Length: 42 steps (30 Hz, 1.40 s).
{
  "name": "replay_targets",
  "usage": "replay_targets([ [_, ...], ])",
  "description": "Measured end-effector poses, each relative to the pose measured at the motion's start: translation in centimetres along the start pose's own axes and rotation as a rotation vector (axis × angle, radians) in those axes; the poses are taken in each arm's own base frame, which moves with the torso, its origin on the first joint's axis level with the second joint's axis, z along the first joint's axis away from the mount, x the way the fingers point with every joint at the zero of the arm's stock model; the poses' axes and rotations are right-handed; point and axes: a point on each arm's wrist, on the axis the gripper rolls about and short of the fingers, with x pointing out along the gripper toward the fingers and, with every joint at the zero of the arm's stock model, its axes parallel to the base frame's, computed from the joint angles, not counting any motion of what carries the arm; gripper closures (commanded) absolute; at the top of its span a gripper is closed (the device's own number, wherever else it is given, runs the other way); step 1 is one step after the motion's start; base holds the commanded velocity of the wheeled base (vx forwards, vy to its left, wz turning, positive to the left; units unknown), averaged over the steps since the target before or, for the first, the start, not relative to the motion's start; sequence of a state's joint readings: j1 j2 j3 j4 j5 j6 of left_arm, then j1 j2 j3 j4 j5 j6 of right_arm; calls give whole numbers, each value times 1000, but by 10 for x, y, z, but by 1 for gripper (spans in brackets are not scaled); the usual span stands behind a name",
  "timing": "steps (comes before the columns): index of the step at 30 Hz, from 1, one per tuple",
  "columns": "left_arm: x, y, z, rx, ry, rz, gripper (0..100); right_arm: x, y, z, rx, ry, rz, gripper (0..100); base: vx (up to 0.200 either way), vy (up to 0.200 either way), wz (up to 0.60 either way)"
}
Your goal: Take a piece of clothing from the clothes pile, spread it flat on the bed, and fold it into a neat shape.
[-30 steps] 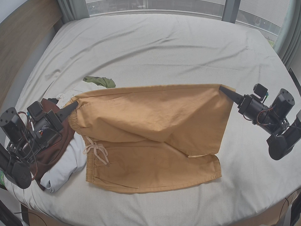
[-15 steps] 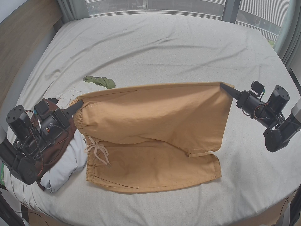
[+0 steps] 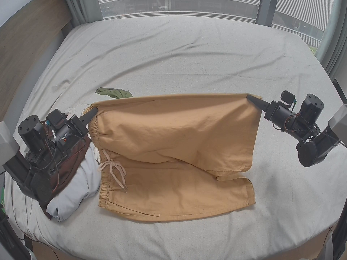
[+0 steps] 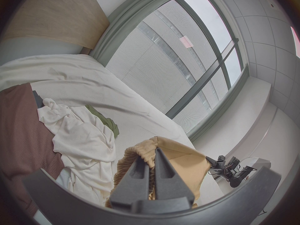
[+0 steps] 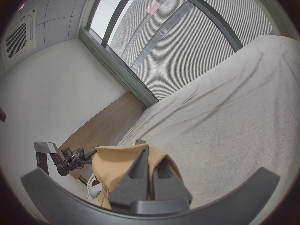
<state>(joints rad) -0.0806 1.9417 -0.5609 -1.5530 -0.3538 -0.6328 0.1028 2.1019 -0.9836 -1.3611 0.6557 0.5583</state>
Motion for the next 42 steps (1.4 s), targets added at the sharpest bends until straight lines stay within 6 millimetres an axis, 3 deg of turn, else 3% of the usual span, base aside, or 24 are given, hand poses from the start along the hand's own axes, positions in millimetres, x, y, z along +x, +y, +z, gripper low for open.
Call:
replay_targets([
  [18, 32, 22, -8, 2, -51, 47, 100, 34, -33, 3, 1, -9, -14, 100, 0, 0, 0],
  [40, 44, 31, -13, -2, -58, 49, 100, 45, -53, -5, 4, -21, -16, 100, 0, 0, 0],
  [41, 44, 31, -13, -1, -58, 50, 0, 45, -54, -5, 3, -22, -15, 0, 0, 0, 0],
  [42, 45, 31, -13, 0, -61, 52, 0, 46, -54, -5, 3, -24, -17, 0, 0, 0, 0],
])
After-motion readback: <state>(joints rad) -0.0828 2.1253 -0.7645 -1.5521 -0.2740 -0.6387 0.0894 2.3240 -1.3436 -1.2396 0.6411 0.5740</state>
